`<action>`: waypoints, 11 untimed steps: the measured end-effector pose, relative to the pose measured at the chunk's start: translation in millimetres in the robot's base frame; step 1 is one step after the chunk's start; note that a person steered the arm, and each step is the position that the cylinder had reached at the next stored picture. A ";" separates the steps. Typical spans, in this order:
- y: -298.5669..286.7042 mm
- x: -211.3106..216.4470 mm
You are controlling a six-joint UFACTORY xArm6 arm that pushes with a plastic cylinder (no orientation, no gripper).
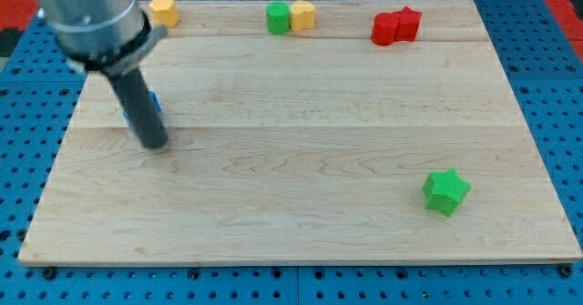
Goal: Place your hand at the center of the board
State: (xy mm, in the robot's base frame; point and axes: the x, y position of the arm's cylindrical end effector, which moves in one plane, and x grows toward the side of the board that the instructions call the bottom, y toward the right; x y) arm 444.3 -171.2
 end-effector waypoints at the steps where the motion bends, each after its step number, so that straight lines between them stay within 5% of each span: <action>1: 12.5 -11.1; 3: 37.9 -9.3; 4: 117.3 -7.4; 5: 135.4 -20.6; 11: 143.9 -33.1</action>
